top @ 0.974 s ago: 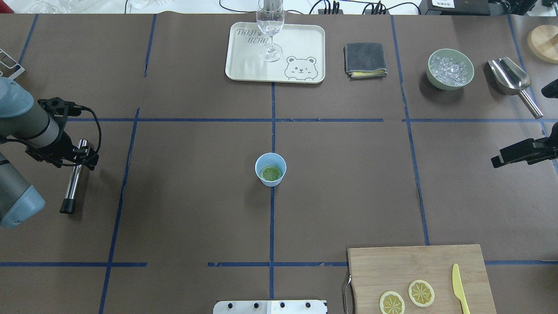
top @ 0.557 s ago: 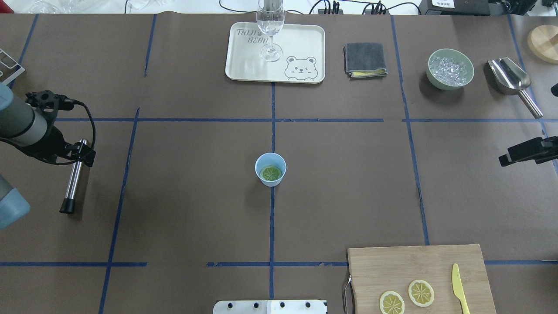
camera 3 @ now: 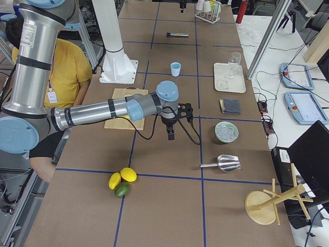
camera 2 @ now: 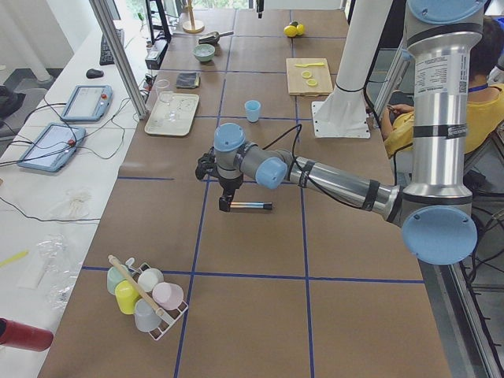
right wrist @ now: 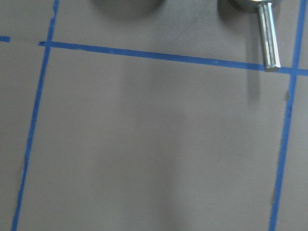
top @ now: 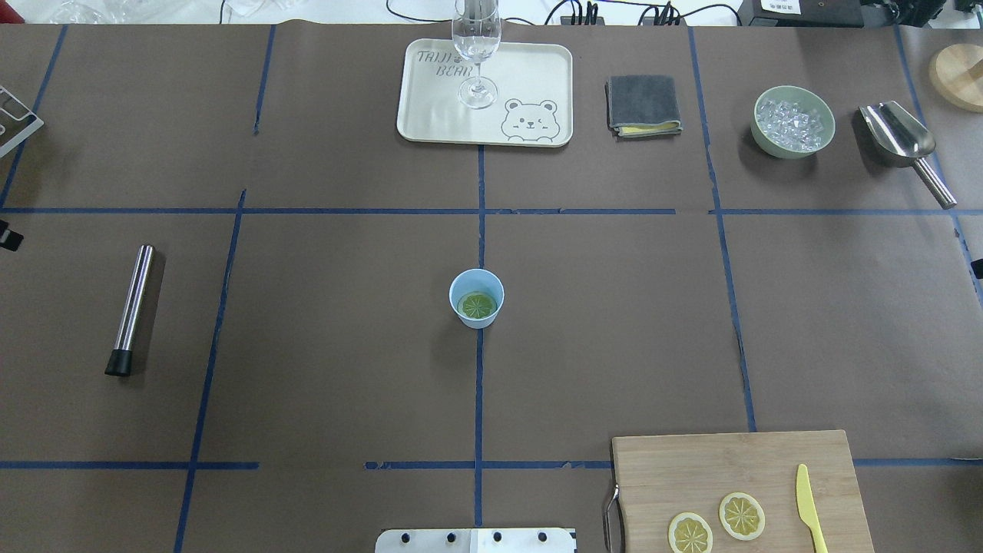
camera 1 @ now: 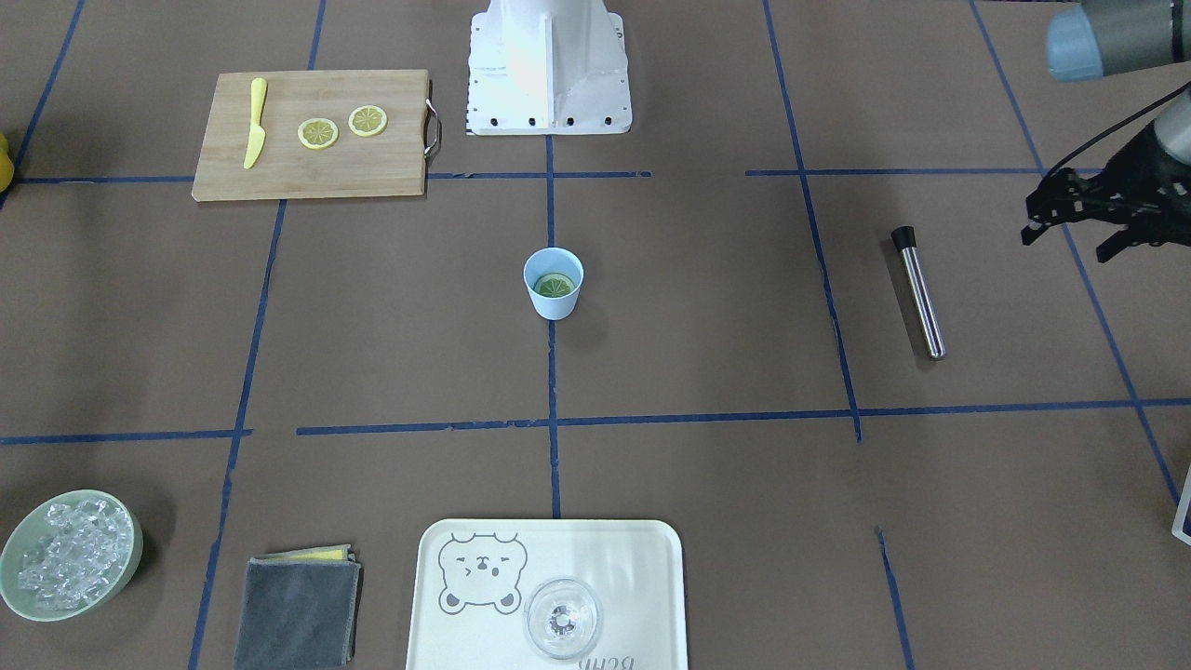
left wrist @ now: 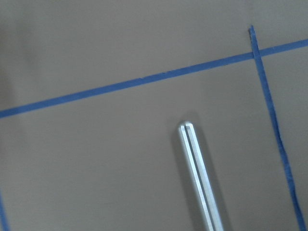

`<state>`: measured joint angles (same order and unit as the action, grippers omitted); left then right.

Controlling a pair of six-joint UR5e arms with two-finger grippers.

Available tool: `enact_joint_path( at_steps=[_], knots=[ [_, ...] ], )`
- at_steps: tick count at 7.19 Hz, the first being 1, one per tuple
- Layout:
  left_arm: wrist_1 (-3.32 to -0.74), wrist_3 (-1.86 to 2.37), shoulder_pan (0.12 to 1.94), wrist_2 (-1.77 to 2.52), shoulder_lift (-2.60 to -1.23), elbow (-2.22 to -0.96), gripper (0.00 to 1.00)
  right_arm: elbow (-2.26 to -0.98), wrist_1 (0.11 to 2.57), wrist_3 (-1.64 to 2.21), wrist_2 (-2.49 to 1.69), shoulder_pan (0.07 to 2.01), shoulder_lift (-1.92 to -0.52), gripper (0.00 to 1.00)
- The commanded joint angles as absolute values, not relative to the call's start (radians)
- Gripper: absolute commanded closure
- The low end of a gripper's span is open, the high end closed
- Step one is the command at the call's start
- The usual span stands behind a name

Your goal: Squeeze lemon into cup

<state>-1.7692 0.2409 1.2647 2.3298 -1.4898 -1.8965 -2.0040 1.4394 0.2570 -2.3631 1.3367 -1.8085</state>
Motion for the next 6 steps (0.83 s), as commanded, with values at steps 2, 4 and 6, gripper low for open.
enact_joint_path(
  at_steps=[2, 4, 6],
  knots=[
    [-1.661, -0.07, 1.484, 2.342, -1.45, -1.8, 0.0, -1.938, 1.695, -0.13, -2.364, 1.511, -1.801, 0.0],
    [-1.495, -0.114, 1.531, 2.335, -1.537, -1.755, 0.0, -1.919, 1.695, -0.112, -2.4, 1.522, -1.825, 0.0],
    [-1.505, -0.123, 1.534, 2.335, -1.52, -1.741, 0.0, -1.893, 1.684, -0.114, -2.414, 1.523, -1.824, 0.0]
  ],
)
